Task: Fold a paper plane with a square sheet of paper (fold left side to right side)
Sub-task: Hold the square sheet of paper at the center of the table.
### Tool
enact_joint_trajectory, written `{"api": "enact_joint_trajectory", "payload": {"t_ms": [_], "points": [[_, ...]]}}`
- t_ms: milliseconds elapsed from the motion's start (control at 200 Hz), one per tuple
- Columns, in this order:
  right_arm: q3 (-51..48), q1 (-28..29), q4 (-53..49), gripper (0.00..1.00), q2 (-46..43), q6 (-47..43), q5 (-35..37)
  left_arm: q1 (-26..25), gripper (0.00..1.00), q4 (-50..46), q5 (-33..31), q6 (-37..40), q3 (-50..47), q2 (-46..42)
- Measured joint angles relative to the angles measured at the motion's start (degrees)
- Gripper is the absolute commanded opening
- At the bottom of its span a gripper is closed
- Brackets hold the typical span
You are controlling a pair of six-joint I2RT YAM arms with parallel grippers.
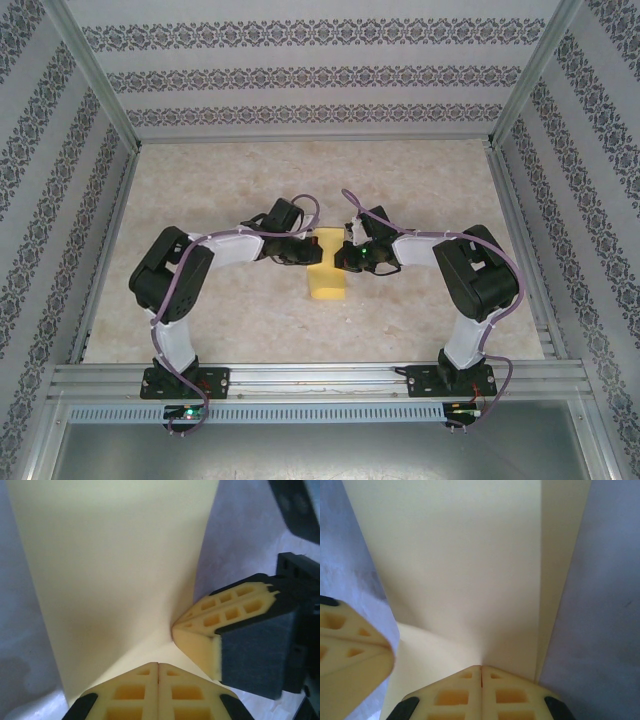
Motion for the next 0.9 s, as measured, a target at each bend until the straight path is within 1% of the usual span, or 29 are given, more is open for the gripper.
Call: {"api": "enact_joint_trajectory", "payload": {"t_ms": [245,645,899], "points": [[0.00,0.00,0.00,0.00,0.00,0.00,0.00,-0.02,0.05,0.02,-0.02,-0.39,-0.04,3.06],[0.28,0.00,-0.02,0.00,0.00,0.15,-0.55,-0.20,0.05,0.04,-0.70,-0.39,-0.15,3.06],[1.14,0.00,-1.90,0.00,-0.24,0.50,-1.25,-0.28,0.05,0.59,-0.94,-0.44,-0.31,3.10]]}}
